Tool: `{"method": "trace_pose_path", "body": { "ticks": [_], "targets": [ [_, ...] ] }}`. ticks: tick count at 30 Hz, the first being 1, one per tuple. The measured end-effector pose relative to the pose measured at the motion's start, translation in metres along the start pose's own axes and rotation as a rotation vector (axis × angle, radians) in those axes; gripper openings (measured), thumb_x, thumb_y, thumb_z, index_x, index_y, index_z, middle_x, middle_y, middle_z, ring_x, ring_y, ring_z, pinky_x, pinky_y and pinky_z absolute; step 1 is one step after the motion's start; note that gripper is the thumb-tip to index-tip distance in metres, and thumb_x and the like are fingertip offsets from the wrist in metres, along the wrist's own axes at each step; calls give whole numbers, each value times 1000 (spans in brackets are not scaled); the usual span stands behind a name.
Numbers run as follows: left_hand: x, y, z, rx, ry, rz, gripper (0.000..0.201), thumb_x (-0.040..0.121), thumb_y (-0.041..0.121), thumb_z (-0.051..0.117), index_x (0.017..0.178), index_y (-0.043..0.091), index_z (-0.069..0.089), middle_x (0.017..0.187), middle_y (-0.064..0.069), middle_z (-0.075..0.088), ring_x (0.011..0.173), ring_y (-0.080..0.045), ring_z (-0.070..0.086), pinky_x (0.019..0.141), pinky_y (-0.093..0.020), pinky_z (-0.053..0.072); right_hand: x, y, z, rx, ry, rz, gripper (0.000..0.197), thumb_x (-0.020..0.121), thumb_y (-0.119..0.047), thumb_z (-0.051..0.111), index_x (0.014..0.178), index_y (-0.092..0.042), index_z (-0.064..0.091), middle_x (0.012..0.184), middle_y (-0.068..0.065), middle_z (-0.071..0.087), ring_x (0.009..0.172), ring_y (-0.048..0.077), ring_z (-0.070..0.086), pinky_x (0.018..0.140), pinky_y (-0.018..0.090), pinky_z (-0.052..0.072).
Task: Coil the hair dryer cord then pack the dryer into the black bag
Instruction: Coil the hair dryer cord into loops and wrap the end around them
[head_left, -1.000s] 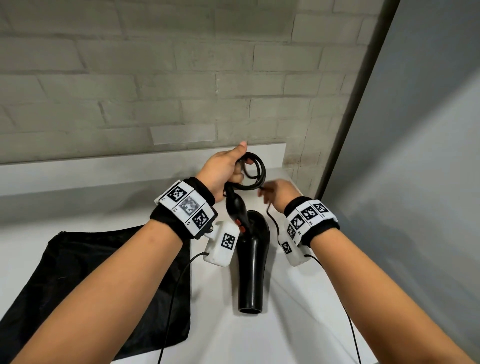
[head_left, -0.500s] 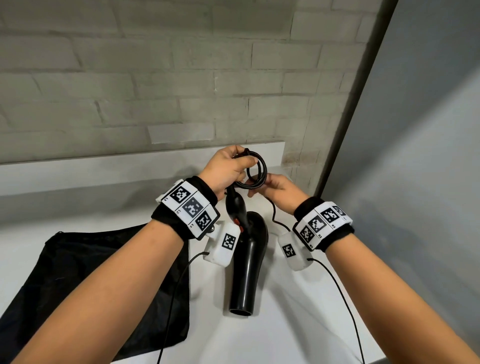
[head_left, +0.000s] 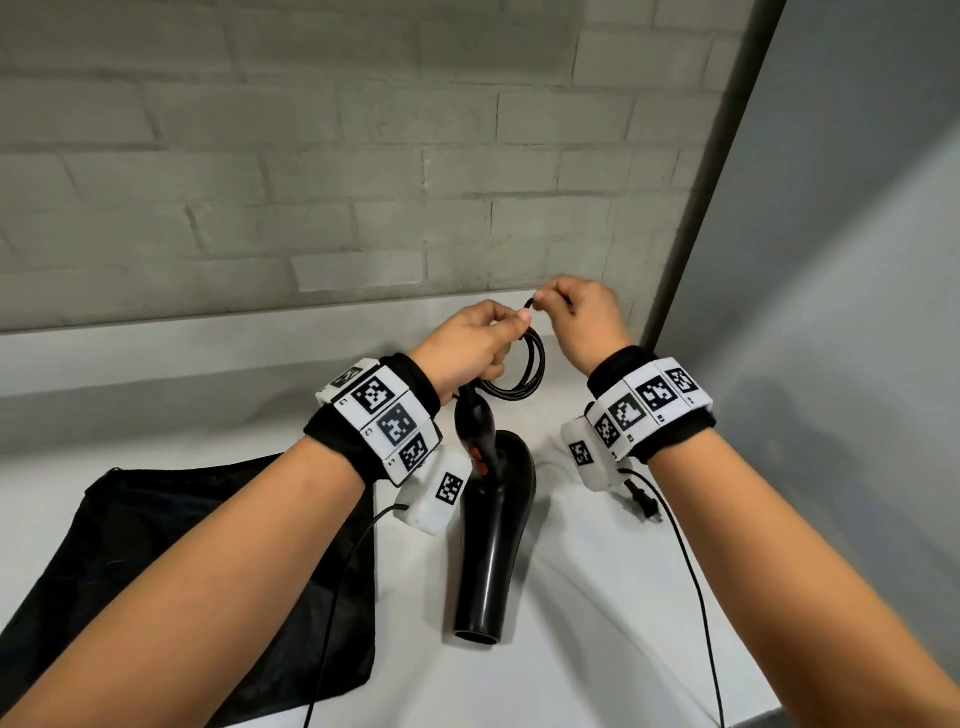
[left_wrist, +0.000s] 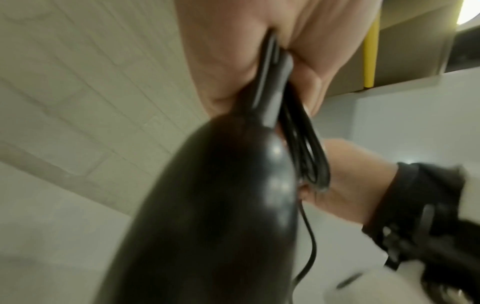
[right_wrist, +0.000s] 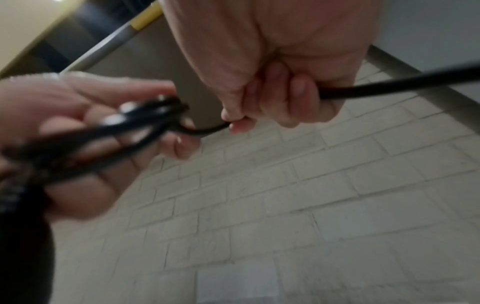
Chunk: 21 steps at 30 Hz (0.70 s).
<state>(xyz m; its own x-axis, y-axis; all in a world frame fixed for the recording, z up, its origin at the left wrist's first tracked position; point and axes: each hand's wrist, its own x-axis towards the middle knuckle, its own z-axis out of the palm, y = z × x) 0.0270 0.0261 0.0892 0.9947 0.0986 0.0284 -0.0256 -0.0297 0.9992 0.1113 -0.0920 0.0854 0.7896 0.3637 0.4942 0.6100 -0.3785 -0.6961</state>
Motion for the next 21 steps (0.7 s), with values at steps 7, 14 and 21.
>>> {"method": "trace_pose_path", "body": {
  "ticks": [7, 14, 21],
  "targets": [
    [7, 0, 2, 426, 126, 98, 34, 96, 32, 40, 80, 7, 57, 47, -1, 41, 49, -25, 38, 50, -28, 30, -12, -28, -8, -2, 14, -96, 15, 90, -16, 50, 76, -11, 55, 55, -10, 43, 51, 3, 38, 46, 9, 31],
    [16, -10, -6, 205, 313, 111, 41, 97, 31, 37, 67, 12, 58, 27, 4, 38, 39, -13, 35, 47, -28, 26, -45, -14, 9, 82, -16, -120, 23, 89, -16, 48, 68, -25, 47, 55, -5, 43, 50, 6, 38, 52, 24, 34],
    [11, -8, 3, 58, 252, 39, 39, 96, 33, 42, 62, 13, 45, 40, 6, 33, 26, -4, 28, 37, -17, 23, -56, -11, 20, 86, -19, -182, 16, 84, -25, 47, 83, -13, 58, 60, -10, 49, 58, 24, 48, 58, 34, 41]
  ]
}}
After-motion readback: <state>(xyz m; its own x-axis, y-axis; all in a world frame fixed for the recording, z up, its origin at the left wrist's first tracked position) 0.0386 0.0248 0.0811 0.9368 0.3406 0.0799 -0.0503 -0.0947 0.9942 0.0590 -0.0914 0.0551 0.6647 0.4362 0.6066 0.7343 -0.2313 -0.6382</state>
